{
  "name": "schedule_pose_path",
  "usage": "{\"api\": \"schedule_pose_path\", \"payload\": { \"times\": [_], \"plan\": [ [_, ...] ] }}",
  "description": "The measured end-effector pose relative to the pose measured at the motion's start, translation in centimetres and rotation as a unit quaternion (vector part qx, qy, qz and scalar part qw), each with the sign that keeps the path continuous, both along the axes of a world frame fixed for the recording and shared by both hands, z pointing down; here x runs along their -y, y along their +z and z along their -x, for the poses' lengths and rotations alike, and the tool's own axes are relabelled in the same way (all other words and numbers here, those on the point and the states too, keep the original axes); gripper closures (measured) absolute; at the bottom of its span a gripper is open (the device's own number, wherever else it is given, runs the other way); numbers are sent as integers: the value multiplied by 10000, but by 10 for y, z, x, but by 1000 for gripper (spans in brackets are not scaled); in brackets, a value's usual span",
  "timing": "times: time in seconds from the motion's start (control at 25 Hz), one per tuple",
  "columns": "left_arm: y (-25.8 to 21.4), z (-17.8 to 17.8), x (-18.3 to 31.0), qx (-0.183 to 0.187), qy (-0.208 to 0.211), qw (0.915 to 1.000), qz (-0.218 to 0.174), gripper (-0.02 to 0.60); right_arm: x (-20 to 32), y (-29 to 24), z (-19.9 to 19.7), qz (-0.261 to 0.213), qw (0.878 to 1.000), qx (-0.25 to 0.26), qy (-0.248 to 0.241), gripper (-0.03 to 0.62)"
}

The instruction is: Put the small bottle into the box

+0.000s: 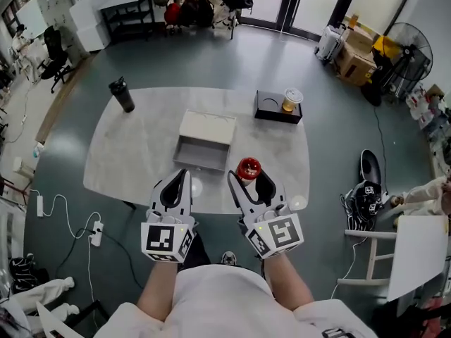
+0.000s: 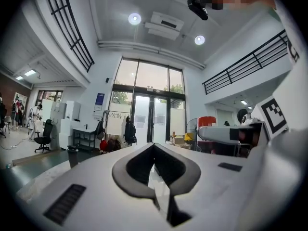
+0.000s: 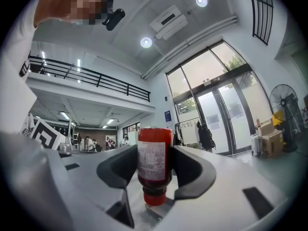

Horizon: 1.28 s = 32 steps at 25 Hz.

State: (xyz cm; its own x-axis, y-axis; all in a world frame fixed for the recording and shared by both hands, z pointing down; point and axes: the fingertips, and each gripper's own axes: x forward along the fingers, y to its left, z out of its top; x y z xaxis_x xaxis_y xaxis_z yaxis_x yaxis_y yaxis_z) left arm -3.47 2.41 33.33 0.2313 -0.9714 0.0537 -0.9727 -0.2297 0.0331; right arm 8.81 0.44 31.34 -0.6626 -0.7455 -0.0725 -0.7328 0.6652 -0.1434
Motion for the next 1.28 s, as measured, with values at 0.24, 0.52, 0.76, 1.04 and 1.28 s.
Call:
{"api": "schedule_pose_path", "payload": {
  "times": [0.24,0.52,0.76,1.04,1.28],
  "plan": [
    [15,47,77,-77,235,9995,179,560,68,13,56,225,9996,-158,-8,362],
    [34,103,163,-167,667,9960,565,560,145,34,120,816,9964,-139,202,362],
    [78,131,212,-154,1180,9869,1093,560,184,75,155,1472,9872,-278,549,362],
    [140,139,237,-277,1611,9712,1735,560,207,144,157,2438,9603,-687,1171,362],
    [202,131,241,-502,1764,9511,2483,560,212,208,154,3259,9366,-555,1162,362]
  ]
}}
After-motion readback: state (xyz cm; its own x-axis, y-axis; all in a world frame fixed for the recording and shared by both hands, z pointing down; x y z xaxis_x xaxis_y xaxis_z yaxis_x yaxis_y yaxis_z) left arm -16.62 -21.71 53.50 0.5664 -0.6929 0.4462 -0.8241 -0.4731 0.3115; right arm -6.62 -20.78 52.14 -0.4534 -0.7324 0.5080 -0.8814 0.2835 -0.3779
